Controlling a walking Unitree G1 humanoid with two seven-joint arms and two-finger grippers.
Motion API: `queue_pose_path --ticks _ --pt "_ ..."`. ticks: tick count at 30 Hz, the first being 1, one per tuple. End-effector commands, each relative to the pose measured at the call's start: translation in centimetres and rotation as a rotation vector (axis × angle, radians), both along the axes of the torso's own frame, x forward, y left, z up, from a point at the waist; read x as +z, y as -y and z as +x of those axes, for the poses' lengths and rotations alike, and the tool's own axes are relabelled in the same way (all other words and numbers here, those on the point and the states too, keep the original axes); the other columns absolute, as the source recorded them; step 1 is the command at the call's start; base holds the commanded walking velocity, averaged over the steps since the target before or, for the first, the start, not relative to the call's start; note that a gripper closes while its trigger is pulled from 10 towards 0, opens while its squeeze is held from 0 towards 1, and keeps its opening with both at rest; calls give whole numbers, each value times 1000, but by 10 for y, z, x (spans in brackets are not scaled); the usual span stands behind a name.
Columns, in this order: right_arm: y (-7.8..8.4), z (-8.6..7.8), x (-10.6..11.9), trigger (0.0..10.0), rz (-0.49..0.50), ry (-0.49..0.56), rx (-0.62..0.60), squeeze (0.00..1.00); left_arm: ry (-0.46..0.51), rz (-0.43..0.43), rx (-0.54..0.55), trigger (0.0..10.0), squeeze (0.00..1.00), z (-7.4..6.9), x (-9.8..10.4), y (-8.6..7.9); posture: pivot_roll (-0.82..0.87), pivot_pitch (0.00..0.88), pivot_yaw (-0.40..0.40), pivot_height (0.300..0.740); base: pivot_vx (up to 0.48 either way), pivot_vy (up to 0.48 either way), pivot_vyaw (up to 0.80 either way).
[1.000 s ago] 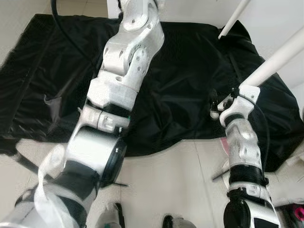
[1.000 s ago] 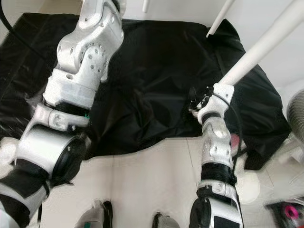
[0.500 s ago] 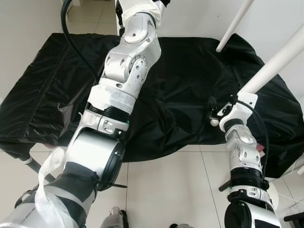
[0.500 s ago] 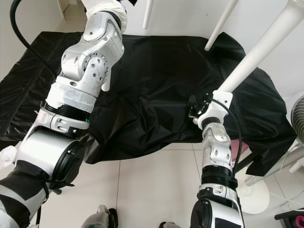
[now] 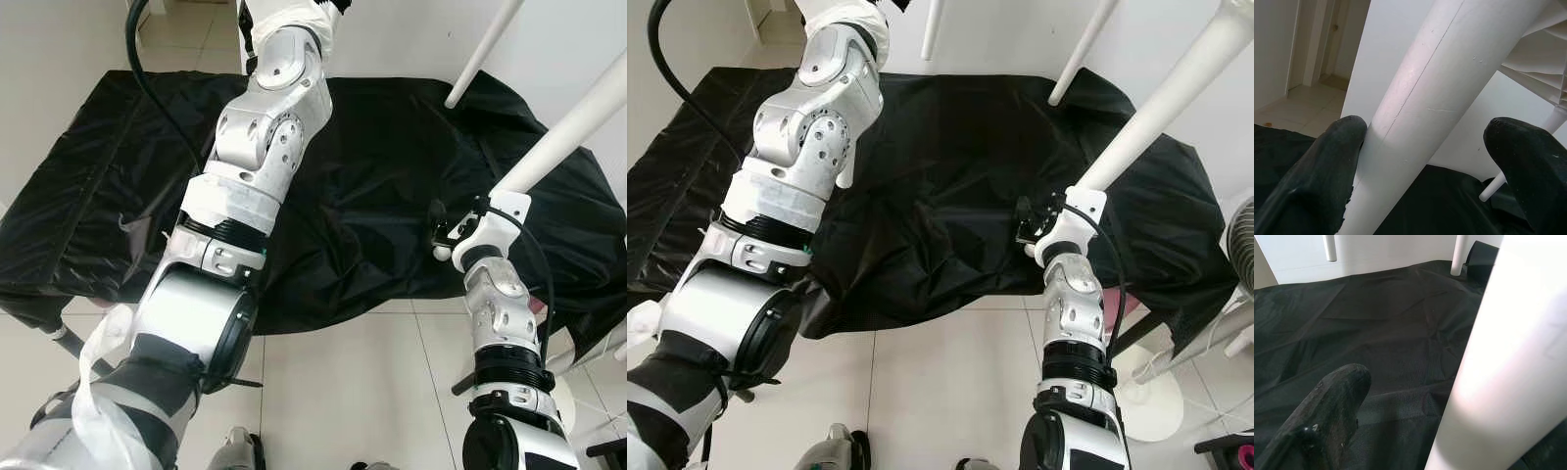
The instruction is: Building children table
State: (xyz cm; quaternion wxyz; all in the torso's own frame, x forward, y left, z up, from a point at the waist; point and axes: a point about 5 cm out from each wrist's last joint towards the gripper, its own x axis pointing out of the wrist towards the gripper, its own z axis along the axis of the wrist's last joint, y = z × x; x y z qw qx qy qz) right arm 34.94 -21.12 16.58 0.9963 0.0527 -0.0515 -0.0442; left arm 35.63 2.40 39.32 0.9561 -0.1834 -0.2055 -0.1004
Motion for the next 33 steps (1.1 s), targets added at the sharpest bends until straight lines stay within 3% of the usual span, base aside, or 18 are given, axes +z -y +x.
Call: queue_pose_path --ticks 1,27,28,29,30,31,33 --pt "-26 5 4 10000 -9 17 106 0 220 194 -468 10000 0 -28 14 46 59 150 -32 740 0 0 0" --pt "-26 5 4 10000 -9 17 106 0 220 194 -468 10000 0 -28 14 46 59 150 -32 740 0 0 0" --pt "-26 5 4 10000 -13 17 117 0 209 206 -461 10000 0 -26 9 46 57 0 0 740 0 0 0" --pt "-26 8 11 10000 -34 29 149 0 197 322 -411 10000 0 -19 -11 35 59 0 0 740 0 0 0" --pt "-26 8 11 10000 -34 29 149 0 197 322 -411 10000 0 -19 -11 35 59 0 0 740 0 0 0" --pt "-25 10 15 10000 -49 37 170 0 185 409 -380 10000 0 -16 -26 27 58 0 0 740 0 0 0" --pt "-25 10 15 10000 -49 37 170 0 185 409 -380 10000 0 -16 -26 27 58 0 0 740 0 0 0"
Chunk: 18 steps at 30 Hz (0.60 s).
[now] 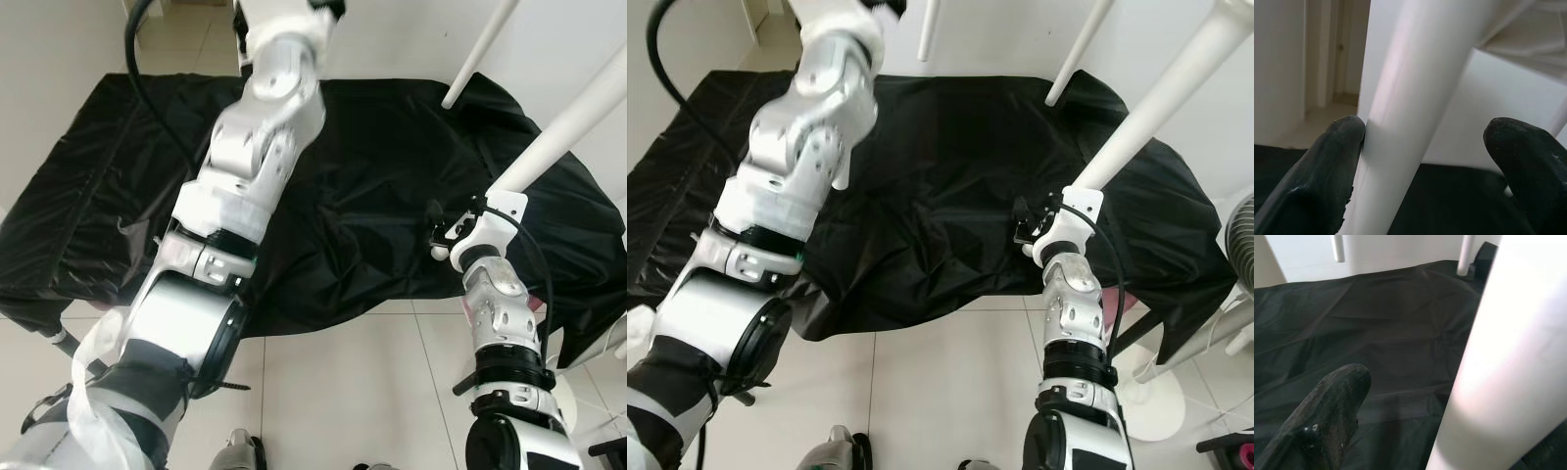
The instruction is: Building children table
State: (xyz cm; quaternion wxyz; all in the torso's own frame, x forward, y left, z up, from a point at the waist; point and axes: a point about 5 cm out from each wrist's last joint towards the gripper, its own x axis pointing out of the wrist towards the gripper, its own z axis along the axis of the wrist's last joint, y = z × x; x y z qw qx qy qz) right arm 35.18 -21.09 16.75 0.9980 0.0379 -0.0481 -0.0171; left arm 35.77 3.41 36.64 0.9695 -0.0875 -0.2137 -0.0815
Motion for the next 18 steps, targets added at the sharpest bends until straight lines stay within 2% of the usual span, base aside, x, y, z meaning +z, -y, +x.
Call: queue_pose_path --ticks 1,3,12,18 --pt "-25 9 16 10000 -25 45 132 0 101 304 -448 10000 0 -16 -10 33 59 0 0 740 0 0 0" --pt "-24 10 17 10000 -28 47 138 0 94 336 -438 10000 0 -15 -16 30 59 0 0 740 0 0 0" --pt "-24 9 17 10000 -26 47 139 0 90 345 -435 10000 0 -15 -18 29 58 0 0 740 0 0 0" --pt "-21 7 16 10000 -27 50 137 0 74 360 -425 10000 0 -15 -27 25 55 0 0 740 0 0 0"
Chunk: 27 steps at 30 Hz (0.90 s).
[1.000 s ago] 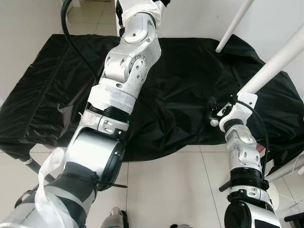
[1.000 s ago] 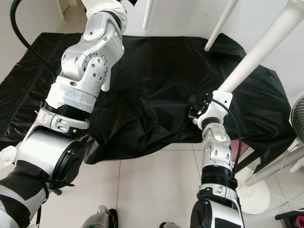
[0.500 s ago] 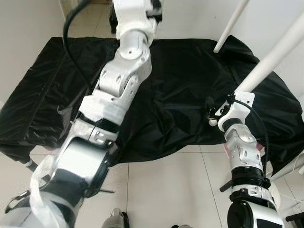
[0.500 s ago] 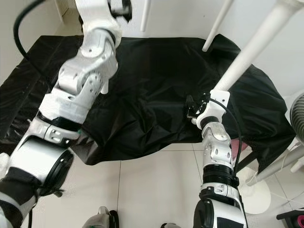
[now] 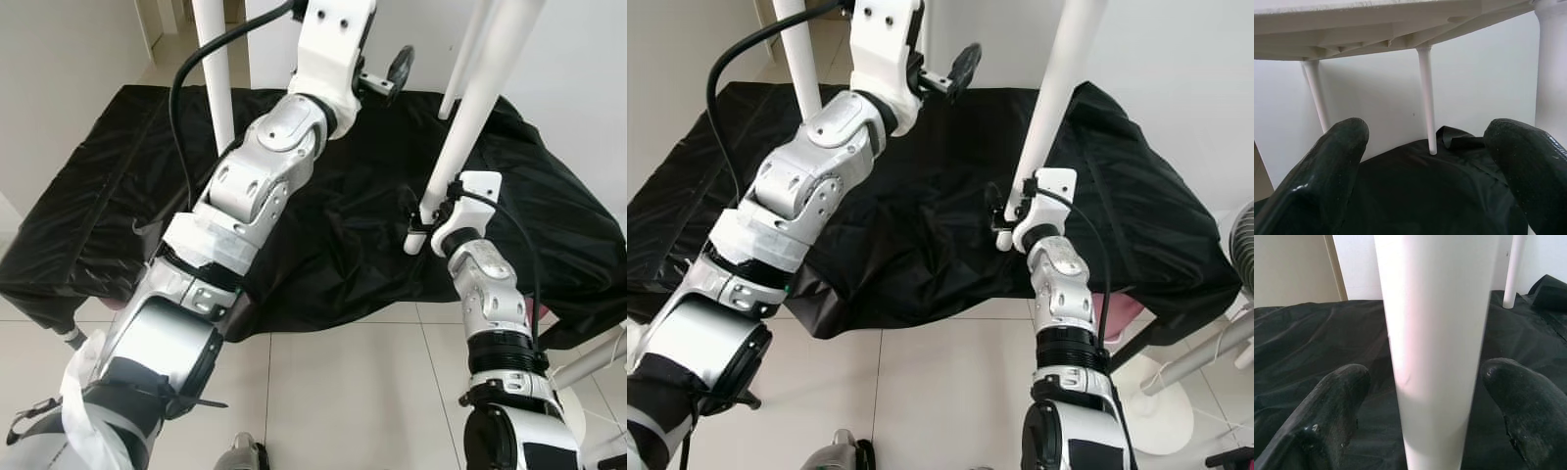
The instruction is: Building children table
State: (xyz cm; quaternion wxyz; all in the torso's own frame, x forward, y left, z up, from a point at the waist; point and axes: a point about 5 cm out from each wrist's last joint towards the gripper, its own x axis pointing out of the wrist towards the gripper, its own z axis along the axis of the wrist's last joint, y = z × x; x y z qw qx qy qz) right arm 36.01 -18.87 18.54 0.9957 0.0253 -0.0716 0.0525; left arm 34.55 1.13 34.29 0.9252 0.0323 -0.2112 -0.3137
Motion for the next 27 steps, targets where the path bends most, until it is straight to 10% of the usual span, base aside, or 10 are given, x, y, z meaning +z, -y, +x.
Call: queue_pose_path --ticks 1,4,5,27 --pt "1 -2 -2 10000 6 -2 1 0 3 31 -13 10000 0 -2 -4 2 55 0 0 740 0 0 0" --pt "5 -6 -5 10000 16 -6 -14 0 -26 51 22 10000 0 -2 -20 -9 53 0 0 740 0 0 0" --pt "8 -9 -8 10000 25 -11 -27 0 -45 60 44 10000 0 -2 -30 -16 52 148 -58 740 0 0 0" --pt "8 -9 -8 10000 25 -11 -27 0 -45 60 44 10000 0 -2 -30 -16 52 148 -58 740 0 0 0"
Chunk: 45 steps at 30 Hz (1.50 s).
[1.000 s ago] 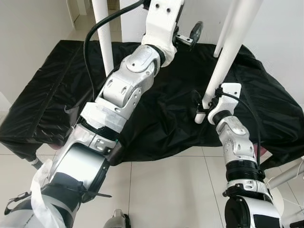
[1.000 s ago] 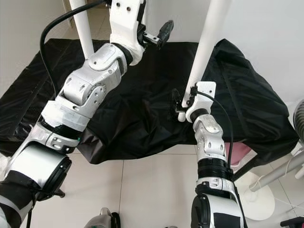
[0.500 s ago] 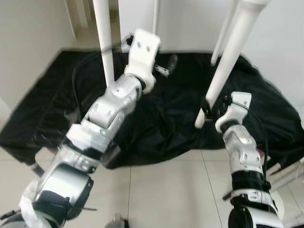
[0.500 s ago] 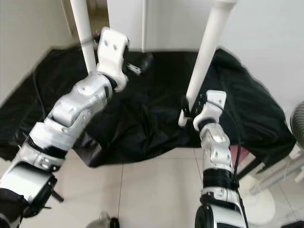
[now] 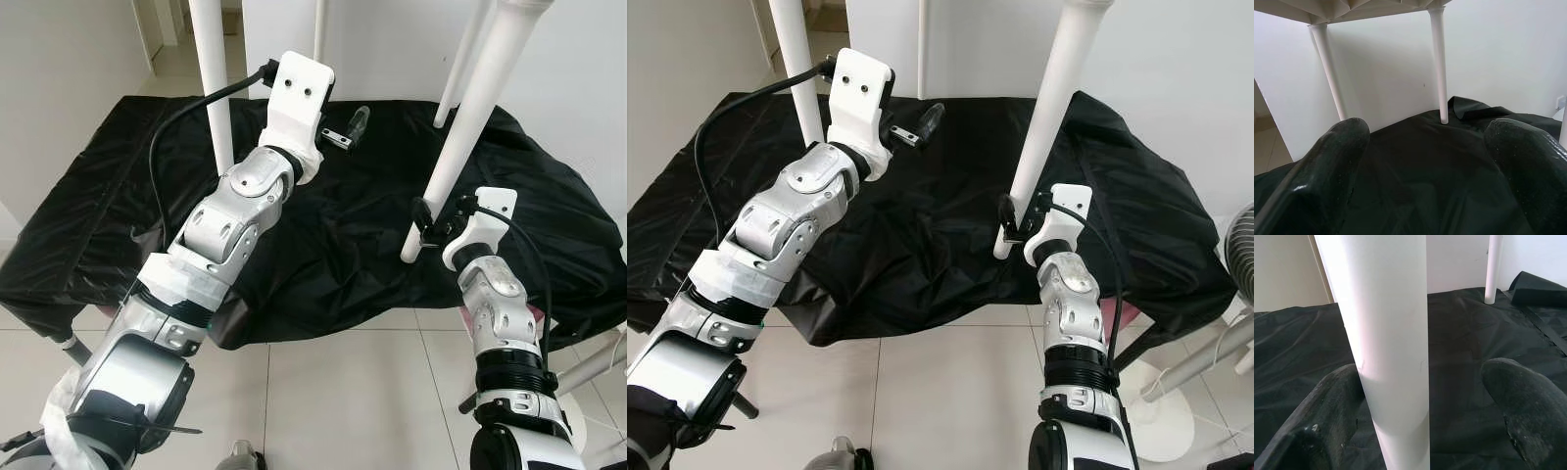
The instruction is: Building children table
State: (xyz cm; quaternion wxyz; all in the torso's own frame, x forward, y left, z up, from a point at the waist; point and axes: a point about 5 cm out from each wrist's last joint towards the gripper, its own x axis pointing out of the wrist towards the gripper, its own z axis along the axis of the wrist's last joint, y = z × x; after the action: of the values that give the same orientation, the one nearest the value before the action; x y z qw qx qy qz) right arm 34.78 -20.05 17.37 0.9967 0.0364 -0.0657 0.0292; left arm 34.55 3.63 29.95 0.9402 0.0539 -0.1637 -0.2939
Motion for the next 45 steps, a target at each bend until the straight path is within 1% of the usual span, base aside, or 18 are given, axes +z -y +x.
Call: queue_pose_path --ticks 1,38,39,41,42,43,44,45 --pt "-3 3 4 10000 1 4 17 0 34 0 -15 10000 0 -2 14 9 52 148 -58 740 0 0 0" --pt "-3 3 4 10000 1 4 17 0 34 0 -15 10000 0 -2 14 9 52 148 -58 740 0 0 0" --pt "0 0 2 10000 6 3 2 0 17 12 -4 10000 0 -1 4 2 51 0 0 740 0 0 0" --pt "0 0 2 10000 6 3 2 0 17 12 -4 10000 0 -1 4 2 51 0 0 740 0 0 0" --pt "-3 -7 2 10000 42 54 -12 0 -20 19 82 10000 0 3 -21 -27 63 0 0 740 0 0 0" --pt "-3 -7 2 10000 42 54 -12 0 -20 19 82 10000 0 3 -21 -27 63 0 0 740 0 0 0" --pt "-6 -16 3 10000 89 119 -31 0 -61 39 182 10000 0 3 -49 -61 63 0 0 740 0 0 0" --pt "-6 -16 3 10000 89 119 -31 0 -61 39 182 10000 0 3 -49 -61 63 0 0 740 0 0 0"
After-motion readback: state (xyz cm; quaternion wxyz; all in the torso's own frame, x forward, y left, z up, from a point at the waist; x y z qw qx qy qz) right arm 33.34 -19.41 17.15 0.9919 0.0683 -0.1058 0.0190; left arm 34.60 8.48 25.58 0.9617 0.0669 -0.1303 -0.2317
